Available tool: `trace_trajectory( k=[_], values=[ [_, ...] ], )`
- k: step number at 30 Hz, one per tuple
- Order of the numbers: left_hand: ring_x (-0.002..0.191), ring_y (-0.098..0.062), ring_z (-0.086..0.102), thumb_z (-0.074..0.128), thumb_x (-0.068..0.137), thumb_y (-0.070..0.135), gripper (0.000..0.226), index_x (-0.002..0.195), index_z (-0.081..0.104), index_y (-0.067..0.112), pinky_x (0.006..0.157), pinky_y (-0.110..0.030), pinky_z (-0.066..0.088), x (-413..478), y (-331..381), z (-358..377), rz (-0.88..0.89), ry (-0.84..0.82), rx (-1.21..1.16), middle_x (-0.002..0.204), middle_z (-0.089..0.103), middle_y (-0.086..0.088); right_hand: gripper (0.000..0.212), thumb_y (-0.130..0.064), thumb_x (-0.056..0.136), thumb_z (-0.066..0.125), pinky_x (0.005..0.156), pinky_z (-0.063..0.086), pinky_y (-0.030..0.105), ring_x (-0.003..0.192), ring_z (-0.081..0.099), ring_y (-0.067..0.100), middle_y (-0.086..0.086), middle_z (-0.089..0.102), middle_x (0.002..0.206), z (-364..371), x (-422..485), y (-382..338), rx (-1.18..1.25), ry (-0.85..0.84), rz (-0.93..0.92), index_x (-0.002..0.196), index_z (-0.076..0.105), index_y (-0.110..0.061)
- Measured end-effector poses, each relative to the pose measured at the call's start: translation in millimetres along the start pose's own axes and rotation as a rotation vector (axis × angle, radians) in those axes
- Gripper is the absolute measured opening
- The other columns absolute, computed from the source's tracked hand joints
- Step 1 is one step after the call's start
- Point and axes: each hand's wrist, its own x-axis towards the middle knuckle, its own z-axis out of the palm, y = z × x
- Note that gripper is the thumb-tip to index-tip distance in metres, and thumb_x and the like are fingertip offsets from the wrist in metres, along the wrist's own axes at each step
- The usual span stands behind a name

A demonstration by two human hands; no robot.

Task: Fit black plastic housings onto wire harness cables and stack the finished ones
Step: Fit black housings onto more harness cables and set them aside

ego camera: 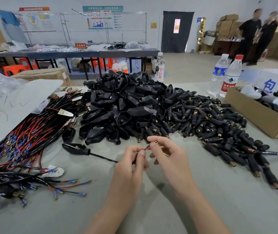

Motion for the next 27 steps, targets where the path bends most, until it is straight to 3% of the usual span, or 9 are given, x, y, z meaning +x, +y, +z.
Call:
trace_trajectory(
  k=[4,6,8,10,13,17,20,24,27],
  values=[
    [0.075,-0.006,0.068,0.052,0.102,0.035,0.014,0.089,0.057,0.039,0.070,-0.024,0.053,0.7,-2.4,0.9,-0.077,-0.013,-0.035,0.076,0.071,0.009,0.039,-0.042,0.100,0.053,0.081,0.048,0.015,0.098,0.065,0.006,-0.014,0.068,0.104,-10.7,4.5,11.2,-0.081,-0.017,0.001,0.139,0.046,-0.045],
    [0.071,-0.006,0.067,0.053,0.101,0.031,0.018,0.085,0.056,0.038,0.068,-0.020,0.052,0.7,-2.1,-0.1,-0.119,-0.011,-0.060,0.074,0.070,0.008,0.051,-0.045,0.101,0.049,0.091,0.045,0.019,0.108,0.059,0.003,-0.019,0.063,0.120,-22.8,9.8,20.0,-0.360,0.056,-0.017,0.149,0.034,-0.037],
    [0.070,-0.010,0.066,0.054,0.101,0.029,0.019,0.084,0.056,0.037,0.070,-0.024,0.053,0.3,-2.3,-1.2,-0.160,-0.020,-0.090,0.073,0.070,0.006,0.055,-0.041,0.102,0.046,0.104,0.039,0.033,0.125,0.049,0.016,-0.009,0.054,0.139,-34.6,13.2,27.9,-0.804,0.090,0.048,0.153,0.030,-0.027],
    [0.071,-0.012,0.065,0.054,0.100,0.029,0.020,0.083,0.056,0.038,0.071,-0.027,0.054,0.2,-3.3,-1.6,-0.181,-0.030,-0.112,0.074,0.070,0.005,0.054,-0.040,0.103,0.042,0.107,0.032,0.037,0.131,0.041,0.024,0.000,0.048,0.145,-38.4,12.6,34.3,-1.131,0.032,0.150,0.153,0.031,-0.022],
    [0.070,-0.012,0.065,0.055,0.100,0.029,0.019,0.083,0.056,0.037,0.072,-0.029,0.056,0.5,-3.4,-2.2,-0.185,-0.033,-0.121,0.073,0.070,0.004,0.043,-0.033,0.104,0.041,0.101,0.034,0.035,0.126,0.044,0.023,-0.003,0.053,0.136,-35.7,10.4,37.5,-1.238,-0.009,0.129,0.146,0.041,-0.027],
    [0.068,-0.017,0.063,0.057,0.098,0.025,0.015,0.085,0.057,0.031,0.072,-0.039,0.057,1.3,-2.8,-2.6,-0.188,-0.026,-0.143,0.070,0.067,0.000,0.036,-0.019,0.102,0.048,0.091,0.039,0.030,0.111,0.053,0.019,-0.001,0.060,0.121,-30.7,13.5,37.0,-0.836,0.075,0.106,0.137,0.054,-0.024],
    [0.063,-0.012,0.060,0.055,0.099,0.022,0.012,0.087,0.055,0.023,0.067,-0.034,0.054,1.3,-0.9,-3.6,-0.183,-0.018,-0.156,0.067,0.065,-0.002,0.031,-0.008,0.099,0.054,0.083,0.046,0.025,0.095,0.063,0.014,-0.005,0.069,0.105,-20.2,15.2,30.8,-0.183,0.153,0.297,0.122,0.065,-0.026],
    [0.059,-0.010,0.059,0.048,0.102,0.018,0.012,0.090,0.051,0.015,0.059,-0.019,0.048,1.0,4.2,-4.7,-0.194,-0.015,-0.191,0.064,0.065,-0.002,0.020,0.003,0.096,0.056,0.075,0.060,0.022,0.088,0.075,0.018,0.011,0.077,0.096,-15.6,17.6,18.8,0.690,0.128,0.560,0.107,0.072,-0.002],
    [0.060,-0.011,0.059,0.045,0.103,0.017,0.011,0.094,0.049,0.012,0.061,-0.015,0.047,1.1,7.1,-6.0,-0.204,-0.011,-0.228,0.065,0.067,-0.004,0.019,-0.007,0.098,0.057,0.067,0.059,0.021,0.079,0.073,0.014,0.010,0.076,0.098,-13.0,15.8,13.9,0.747,0.061,0.608,0.109,0.072,-0.005]
  ],
)
